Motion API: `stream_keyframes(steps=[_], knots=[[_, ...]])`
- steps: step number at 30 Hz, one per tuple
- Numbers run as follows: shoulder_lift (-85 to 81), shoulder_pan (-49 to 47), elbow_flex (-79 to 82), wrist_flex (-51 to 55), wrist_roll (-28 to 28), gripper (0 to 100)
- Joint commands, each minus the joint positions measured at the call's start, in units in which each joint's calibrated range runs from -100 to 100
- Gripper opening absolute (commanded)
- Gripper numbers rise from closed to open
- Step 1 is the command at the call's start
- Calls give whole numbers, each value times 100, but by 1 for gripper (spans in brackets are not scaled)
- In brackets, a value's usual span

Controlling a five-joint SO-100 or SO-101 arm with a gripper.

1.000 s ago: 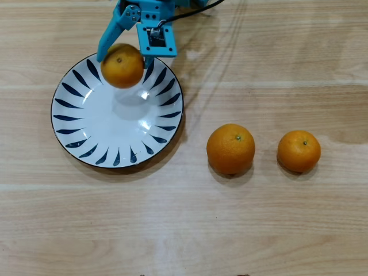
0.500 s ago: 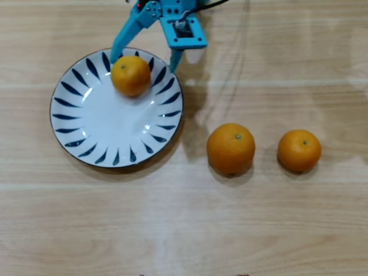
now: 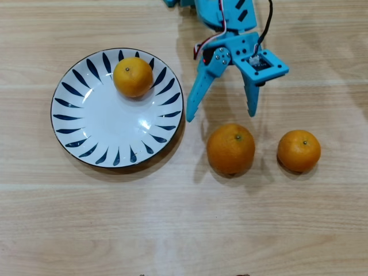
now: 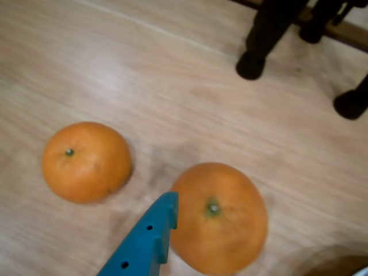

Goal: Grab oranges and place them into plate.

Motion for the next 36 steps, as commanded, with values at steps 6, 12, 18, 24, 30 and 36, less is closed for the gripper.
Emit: stream_keyframes(steps=[6,12,18,24,30,36], knots=[[1020,-293,-332,-1260,-387,49],[1865,-293,-722,-1406,-496,47],[2423,-293,-776,-1398,-705,47],[2643,-293,-803,-1406,-716,47],[2660,-269,-812,-1406,-716,37],[2660,-285,-812,-1406,-716,36]])
